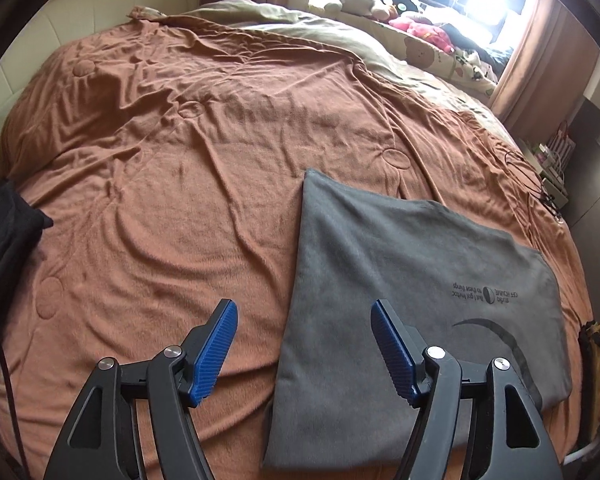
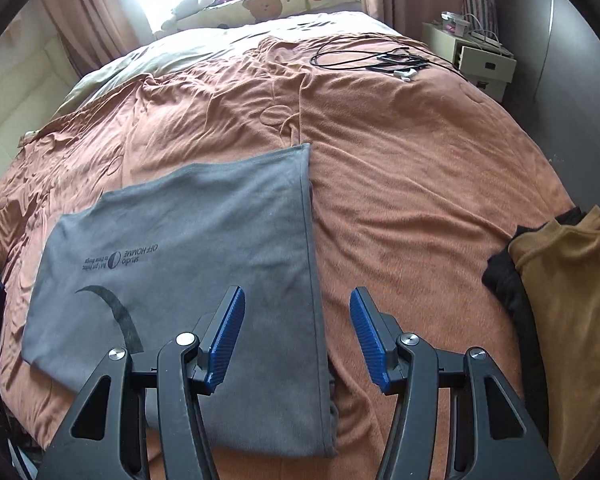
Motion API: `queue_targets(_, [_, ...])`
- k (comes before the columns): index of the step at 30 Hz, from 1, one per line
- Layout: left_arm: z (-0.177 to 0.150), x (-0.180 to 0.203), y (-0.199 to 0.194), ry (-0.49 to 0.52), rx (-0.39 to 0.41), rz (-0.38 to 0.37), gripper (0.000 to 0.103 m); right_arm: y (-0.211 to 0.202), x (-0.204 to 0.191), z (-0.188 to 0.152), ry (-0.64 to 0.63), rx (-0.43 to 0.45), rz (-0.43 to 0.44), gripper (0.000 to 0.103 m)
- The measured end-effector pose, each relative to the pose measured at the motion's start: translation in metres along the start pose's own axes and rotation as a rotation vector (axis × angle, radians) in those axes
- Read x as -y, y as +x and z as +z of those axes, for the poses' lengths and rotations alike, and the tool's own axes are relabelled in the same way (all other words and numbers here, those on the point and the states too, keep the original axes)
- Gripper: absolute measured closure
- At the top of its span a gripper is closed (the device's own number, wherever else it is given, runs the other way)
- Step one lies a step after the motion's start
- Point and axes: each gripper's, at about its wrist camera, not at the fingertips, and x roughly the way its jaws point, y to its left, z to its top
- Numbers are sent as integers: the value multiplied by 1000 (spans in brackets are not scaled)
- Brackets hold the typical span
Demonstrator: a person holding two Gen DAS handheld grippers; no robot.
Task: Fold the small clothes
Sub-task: 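Lift both tools back away from the folded shirt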
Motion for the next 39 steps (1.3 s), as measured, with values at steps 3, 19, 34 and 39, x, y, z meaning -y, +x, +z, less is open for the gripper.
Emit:
queue_targets(3, [-17, 0, -13, 2, 8, 7, 32, -12, 0, -18, 15, 8, 16, 49])
queue_targets(19, [-74, 0, -47, -12, 68, 2, 0, -27, -12, -97, 68, 39, 132, 14])
queue_targets(34, [-112, -16, -21, -165, -3, -57, 3, 11, 20, -122, 301, -46, 254, 11])
queue_targets(39, [-111, -30, -12, -257, -12, -82, 31, 13, 30, -126, 370, -36, 284, 11])
